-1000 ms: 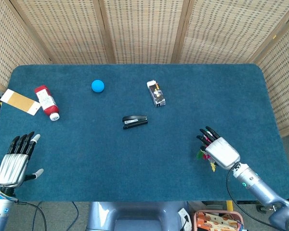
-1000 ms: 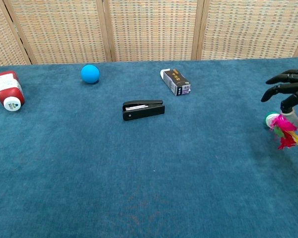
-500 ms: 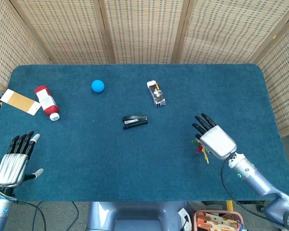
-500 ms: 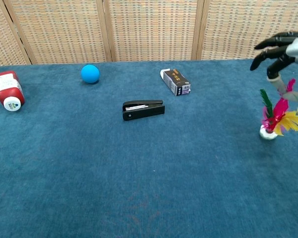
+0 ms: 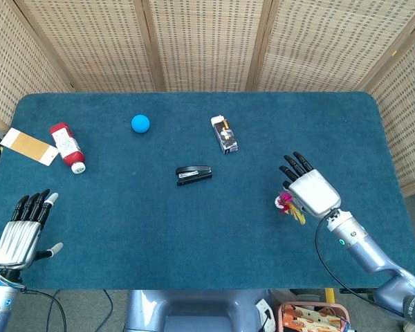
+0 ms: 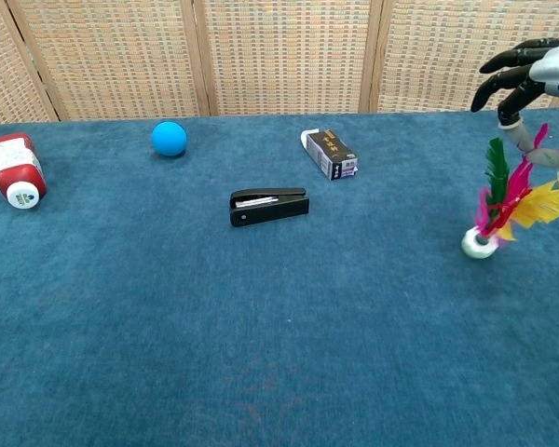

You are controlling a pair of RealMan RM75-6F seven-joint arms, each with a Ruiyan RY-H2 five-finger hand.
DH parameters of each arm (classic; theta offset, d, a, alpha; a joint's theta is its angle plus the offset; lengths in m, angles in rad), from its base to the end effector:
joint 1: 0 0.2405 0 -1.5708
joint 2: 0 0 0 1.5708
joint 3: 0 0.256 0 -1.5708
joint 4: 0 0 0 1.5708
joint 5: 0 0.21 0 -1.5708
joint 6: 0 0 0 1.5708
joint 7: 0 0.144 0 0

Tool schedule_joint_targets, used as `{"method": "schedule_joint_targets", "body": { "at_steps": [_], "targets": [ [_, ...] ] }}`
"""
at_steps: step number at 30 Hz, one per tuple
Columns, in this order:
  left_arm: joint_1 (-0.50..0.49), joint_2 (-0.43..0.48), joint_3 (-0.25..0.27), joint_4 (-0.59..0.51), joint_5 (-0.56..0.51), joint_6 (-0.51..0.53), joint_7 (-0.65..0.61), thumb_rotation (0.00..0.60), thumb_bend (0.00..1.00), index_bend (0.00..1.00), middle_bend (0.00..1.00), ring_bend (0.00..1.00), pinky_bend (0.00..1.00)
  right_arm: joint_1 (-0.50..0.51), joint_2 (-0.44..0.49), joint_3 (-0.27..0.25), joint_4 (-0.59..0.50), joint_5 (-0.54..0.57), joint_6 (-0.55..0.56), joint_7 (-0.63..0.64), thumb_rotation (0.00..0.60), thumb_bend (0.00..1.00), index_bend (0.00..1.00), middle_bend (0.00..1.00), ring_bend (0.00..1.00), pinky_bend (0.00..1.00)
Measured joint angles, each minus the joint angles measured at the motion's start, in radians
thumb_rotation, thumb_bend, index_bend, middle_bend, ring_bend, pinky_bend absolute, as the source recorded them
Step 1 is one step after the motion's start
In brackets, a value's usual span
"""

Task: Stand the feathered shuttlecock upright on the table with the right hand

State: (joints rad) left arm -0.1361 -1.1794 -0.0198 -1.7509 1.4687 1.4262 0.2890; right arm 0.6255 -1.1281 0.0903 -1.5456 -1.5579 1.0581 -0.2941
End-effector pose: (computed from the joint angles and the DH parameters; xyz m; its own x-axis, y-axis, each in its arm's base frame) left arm -0.2755 0.1854 0.1182 0.4792 0.0827 0.8738 0.8776 -0.0607 -0.4755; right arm -0.1990 -0.3291 0.1117 0.7562 0.0568 0.6519 -0.5366 -0.5163 0.6675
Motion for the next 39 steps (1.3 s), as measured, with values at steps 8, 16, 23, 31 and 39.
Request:
{"method": "schedule_joint_targets", "body": {
  "at_steps": [8,16,23,31,39],
  "targets": [
    [0.002,0.0,0.001,-0.002,0.003,0.003,0.002,0.6,0.04,0.0,0.0,0.0,0.0,-0.008,-0.008,-0.001,0.005,-0.015,0.039,0.018,0.6,0.39,0.66,0.19,0.0,0.0],
    [0.002,0.0,0.001,-0.001,0.002,0.003,0.001,0.6,0.04,0.0,0.0,0.0,0.0,-0.002,-0.022,-0.005,0.035,0.015,-0.007,0.007,0.6,0.39,0.66,0.19,0.0,0.0],
    [0.002,0.001,0.001,-0.002,0.001,0.002,0.001,0.6,0.04,0.0,0.0,0.0,0.0,-0.004,-0.02,-0.011,0.04,0.023,-0.016,-0.002,0.6,0.38,0.56,0.14,0.0,0.0],
    [0.003,0.002,0.001,-0.004,0.002,0.005,0.001,0.6,0.04,0.0,0.0,0.0,0.0,-0.008,-0.016,-0.014,0.043,0.035,-0.02,-0.029,0.6,0.32,0.31,0.0,0.0,0.0],
    [0.005,0.005,-0.001,-0.005,0.001,0.007,-0.005,0.6,0.04,0.0,0.0,0.0,0.0,-0.015,0.009,0.007,0.017,0.079,-0.006,-0.129,0.6,0.31,0.2,0.0,0.0,0.0]
  ]
}}
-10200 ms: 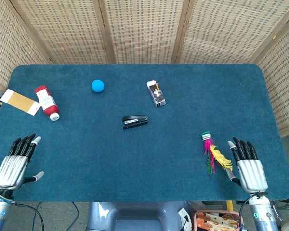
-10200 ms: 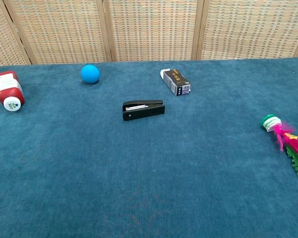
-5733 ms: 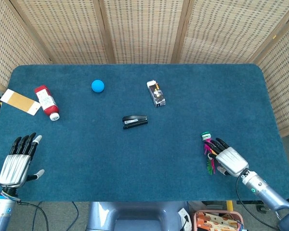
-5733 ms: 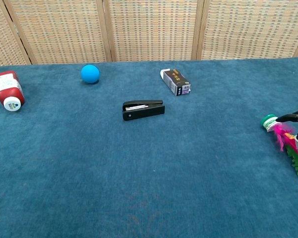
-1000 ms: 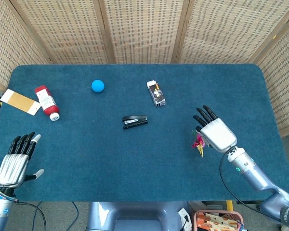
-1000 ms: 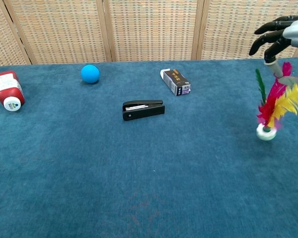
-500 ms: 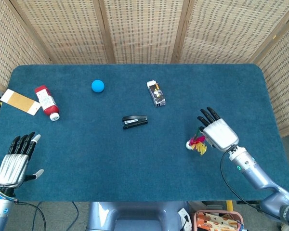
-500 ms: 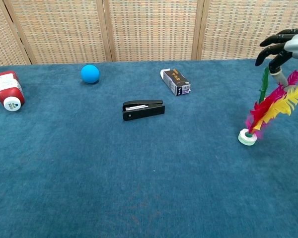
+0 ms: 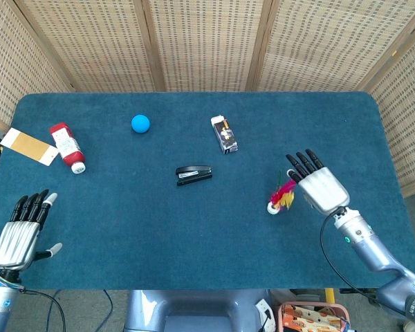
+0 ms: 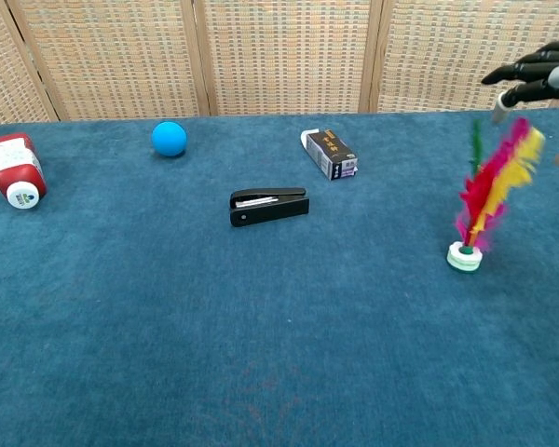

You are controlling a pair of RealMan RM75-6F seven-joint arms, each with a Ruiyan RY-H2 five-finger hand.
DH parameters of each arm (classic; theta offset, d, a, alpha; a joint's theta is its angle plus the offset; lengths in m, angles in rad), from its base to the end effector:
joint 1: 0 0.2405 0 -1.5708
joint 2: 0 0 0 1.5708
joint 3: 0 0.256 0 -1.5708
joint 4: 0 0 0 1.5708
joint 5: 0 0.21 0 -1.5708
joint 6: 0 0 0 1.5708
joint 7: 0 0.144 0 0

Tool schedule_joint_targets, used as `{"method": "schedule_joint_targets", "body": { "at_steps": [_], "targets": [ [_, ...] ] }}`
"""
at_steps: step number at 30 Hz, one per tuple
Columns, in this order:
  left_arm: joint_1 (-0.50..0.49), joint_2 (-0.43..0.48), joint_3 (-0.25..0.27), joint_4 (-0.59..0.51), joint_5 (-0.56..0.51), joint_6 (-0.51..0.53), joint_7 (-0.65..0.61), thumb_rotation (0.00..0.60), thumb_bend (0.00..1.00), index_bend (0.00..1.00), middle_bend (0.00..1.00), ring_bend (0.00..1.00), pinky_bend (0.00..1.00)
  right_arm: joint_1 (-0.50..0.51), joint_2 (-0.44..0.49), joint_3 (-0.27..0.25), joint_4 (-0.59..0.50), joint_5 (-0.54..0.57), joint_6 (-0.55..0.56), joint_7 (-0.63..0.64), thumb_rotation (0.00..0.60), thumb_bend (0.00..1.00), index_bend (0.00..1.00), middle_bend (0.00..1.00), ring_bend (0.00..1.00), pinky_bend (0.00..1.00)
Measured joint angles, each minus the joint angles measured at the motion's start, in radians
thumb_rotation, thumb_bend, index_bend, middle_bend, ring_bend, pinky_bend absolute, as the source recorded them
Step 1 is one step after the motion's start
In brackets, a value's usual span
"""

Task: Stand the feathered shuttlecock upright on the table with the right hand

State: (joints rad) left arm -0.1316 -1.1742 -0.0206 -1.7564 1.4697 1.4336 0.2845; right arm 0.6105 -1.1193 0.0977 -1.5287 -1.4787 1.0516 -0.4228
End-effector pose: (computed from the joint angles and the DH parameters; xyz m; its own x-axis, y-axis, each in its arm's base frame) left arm -0.2754 0.1843 0.1205 0.4746 0.0770 0.8768 0.8801 -0.0553 -0.4715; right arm -0.2147 -0.3349 0.1219 0.8231 0.0751 0.5629 -0.4812 -0.4341 0.7616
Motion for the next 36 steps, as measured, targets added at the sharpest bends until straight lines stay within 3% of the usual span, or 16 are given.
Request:
{"method": "schedule_joint_targets", "body": {
  "at_steps": [10,19,26,31,36],
  "targets": [
    [0.002,0.009,-0.002,-0.002,0.001,0.004,-0.018,0.6,0.04,0.0,0.0,0.0,0.0,-0.048,0.102,0.043,-0.127,0.058,0.104,-0.076,0.6,0.31,0.18,0.0,0.0,0.0],
    [0.004,0.017,-0.002,-0.006,-0.003,0.002,-0.033,0.6,0.04,0.0,0.0,0.0,0.0,-0.167,0.135,0.027,-0.184,0.064,0.24,0.018,0.6,0.31,0.1,0.0,0.0,0.0],
    [0.004,0.02,0.003,-0.009,0.001,-0.005,-0.037,0.6,0.04,0.0,0.0,0.0,0.0,-0.282,0.106,-0.013,-0.178,0.059,0.352,0.166,0.6,0.31,0.08,0.0,0.0,0.0],
    [0.001,0.011,0.011,-0.008,-0.001,-0.019,-0.015,0.6,0.04,0.0,0.0,0.0,0.0,-0.397,0.027,-0.064,-0.127,0.036,0.453,0.321,0.6,0.31,0.03,0.0,0.0,0.0],
    [0.0,0.008,0.012,-0.004,-0.005,-0.023,-0.013,0.6,0.04,0.0,0.0,0.0,0.0,-0.449,-0.034,-0.093,-0.074,0.016,0.486,0.357,0.6,0.3,0.02,0.0,0.0,0.0]
  ]
}}
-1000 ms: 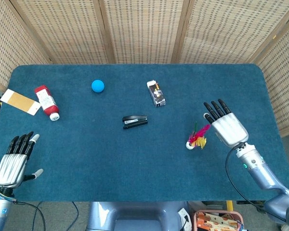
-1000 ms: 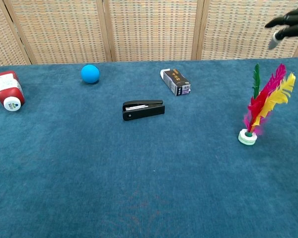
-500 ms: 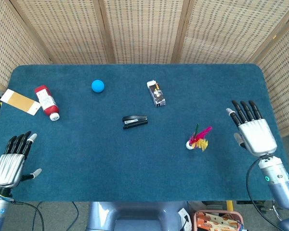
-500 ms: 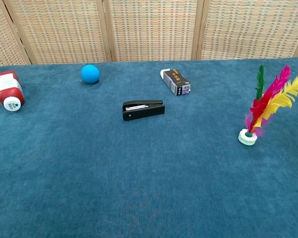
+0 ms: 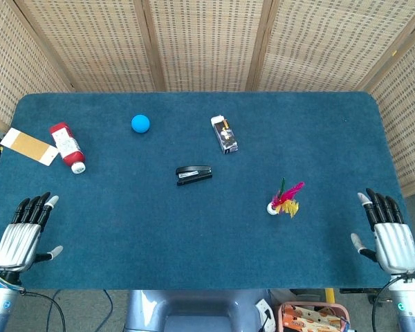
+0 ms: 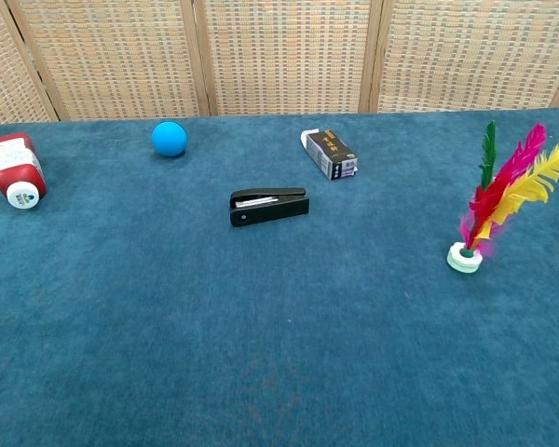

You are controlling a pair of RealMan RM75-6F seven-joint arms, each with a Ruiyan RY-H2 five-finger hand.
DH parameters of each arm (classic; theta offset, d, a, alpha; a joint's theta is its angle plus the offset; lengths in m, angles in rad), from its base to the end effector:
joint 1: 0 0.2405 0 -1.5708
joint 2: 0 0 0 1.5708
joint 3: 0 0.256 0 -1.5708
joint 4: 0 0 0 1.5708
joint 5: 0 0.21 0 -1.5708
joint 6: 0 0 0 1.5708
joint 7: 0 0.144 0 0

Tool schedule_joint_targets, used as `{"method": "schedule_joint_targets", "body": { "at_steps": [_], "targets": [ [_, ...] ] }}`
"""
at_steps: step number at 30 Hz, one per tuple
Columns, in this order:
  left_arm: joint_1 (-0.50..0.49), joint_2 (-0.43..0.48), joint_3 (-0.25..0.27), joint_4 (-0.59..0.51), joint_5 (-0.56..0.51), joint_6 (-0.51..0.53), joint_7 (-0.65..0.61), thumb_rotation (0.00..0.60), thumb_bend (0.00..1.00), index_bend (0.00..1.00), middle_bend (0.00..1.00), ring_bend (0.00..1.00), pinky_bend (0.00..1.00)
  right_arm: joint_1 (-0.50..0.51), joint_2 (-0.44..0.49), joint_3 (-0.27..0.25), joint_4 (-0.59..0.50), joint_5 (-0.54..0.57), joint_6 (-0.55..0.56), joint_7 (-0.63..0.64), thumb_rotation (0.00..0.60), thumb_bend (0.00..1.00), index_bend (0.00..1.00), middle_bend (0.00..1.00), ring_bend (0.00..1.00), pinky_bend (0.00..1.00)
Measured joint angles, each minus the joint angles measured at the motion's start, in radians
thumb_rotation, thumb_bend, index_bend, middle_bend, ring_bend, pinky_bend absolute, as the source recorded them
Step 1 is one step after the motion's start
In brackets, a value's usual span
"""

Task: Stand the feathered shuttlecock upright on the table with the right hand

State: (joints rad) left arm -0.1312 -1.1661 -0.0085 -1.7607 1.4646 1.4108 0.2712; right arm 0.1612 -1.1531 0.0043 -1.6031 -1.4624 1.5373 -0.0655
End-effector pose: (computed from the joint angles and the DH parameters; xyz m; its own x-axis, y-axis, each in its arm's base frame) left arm -0.2779 0.1812 0.1180 0.4664 0.1126 0.8774 0.8846 -0.0559 -0.4631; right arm -0.3015 -0.1949 0.1517 0.4321 0.0338 0.9012 -0.9004 -0.0391 0.4332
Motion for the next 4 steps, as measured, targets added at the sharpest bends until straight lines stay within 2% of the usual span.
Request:
{"method": "schedule_joint_targets", "body": {
  "at_steps": [4],
  "targets": [
    [0.0,-0.001,0.0,0.002,-0.002,-0.002,-0.003,0.6,0.04,0.0,0.0,0.0,0.0,-0.012,-0.015,-0.005,0.009,-0.01,-0.002,0.0,0.6,0.3,0.02,0.0,0.0,0.0]
  ]
}}
